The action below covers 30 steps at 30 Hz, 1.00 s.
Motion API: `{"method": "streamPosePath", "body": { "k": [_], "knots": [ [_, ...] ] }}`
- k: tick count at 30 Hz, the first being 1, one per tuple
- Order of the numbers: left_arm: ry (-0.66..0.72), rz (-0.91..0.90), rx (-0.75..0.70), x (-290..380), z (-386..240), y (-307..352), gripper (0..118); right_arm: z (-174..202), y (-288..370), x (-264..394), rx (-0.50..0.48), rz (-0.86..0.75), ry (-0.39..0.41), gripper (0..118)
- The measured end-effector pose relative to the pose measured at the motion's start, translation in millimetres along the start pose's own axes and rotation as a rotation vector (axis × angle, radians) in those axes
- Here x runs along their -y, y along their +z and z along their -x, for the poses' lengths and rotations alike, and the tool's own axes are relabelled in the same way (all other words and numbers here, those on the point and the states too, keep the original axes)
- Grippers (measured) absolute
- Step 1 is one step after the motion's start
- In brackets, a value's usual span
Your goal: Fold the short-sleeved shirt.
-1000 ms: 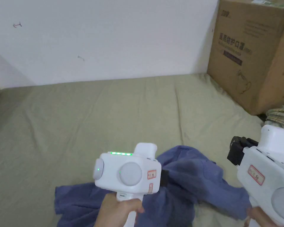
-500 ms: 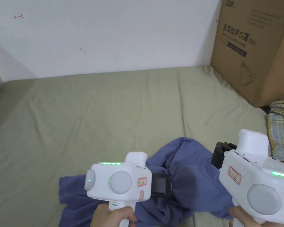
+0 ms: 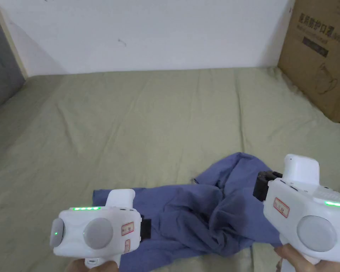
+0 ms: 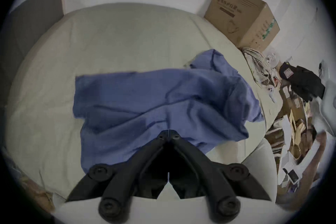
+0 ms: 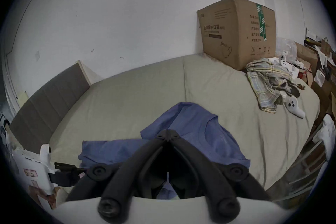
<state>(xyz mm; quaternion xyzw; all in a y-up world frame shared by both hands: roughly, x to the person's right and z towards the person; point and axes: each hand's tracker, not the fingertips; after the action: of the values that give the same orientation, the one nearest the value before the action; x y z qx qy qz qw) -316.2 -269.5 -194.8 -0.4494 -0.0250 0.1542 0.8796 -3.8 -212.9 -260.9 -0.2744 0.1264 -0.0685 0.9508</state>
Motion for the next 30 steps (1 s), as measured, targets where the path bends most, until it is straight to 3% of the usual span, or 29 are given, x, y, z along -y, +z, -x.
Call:
{"method": "streamPosePath", "body": {
  "k": [3, 4, 5, 6, 7, 8, 9, 15, 17, 19, 22, 23, 24, 25, 30],
  "knots": [
    [0.033, -0.032, -0.043, -7, 21, 2, 0, 6, -12, 3, -0.007, 0.031, 0.02, 1],
    [0.032, -0.027, -0.045, -14, 29, 3, 8, 7, -16, 3, -0.013, 0.04, 0.02, 1],
    [0.047, -0.038, -0.047, -21, 38, 3, 24, 9, -21, 3, -0.014, 0.047, 0.021, 1],
    [0.055, -0.043, -0.048, -30, 46, 3, 49, 11, -25, 3, -0.013, 0.052, 0.026, 1],
    [0.06, -0.045, -0.05, -39, 54, 2, 83, 12, -30, 2, -0.01, 0.059, 0.032, 1],
    [0.07, -0.05, -0.063, -51, 63, -1, 99, 13, -35, 1, -0.007, 0.065, 0.038, 1],
    [0.079, -0.061, -0.081, -60, 70, -5, 104, 14, -40, 0, -0.005, 0.069, 0.042, 1],
    [0.146, -0.005, -0.194, -107, 114, -58, 100, 15, -64, -4, -0.001, 0.102, 0.048, 1],
    [0.164, 0.054, -0.186, -109, 121, -80, 87, 14, -71, -4, 0.001, 0.115, 0.056, 1],
    [0.163, 0.085, -0.21, -105, 120, -95, 66, 12, -78, -4, 0.001, 0.129, 0.064, 1],
    [0.083, 0.045, -0.307, -95, 105, -97, 47, 9, -86, -3, 0.003, 0.148, 0.069, 1],
    [0.057, 0.043, -0.318, -95, 100, -95, 34, 8, -88, -2, 0.0, 0.154, 0.067, 1],
    [0.041, 0.038, -0.329, -96, 96, -93, 11, 6, -90, -2, -0.005, 0.159, 0.062, 1],
    [0.038, 0.028, -0.348, -96, 94, -90, 3, 5, -93, -2, -0.008, 0.167, 0.056, 1],
    [0.045, 0.034, -0.326, -100, 95, -78, 3, -6, -102, -14, -0.026, 0.189, 0.06, 1]
  ]
}}
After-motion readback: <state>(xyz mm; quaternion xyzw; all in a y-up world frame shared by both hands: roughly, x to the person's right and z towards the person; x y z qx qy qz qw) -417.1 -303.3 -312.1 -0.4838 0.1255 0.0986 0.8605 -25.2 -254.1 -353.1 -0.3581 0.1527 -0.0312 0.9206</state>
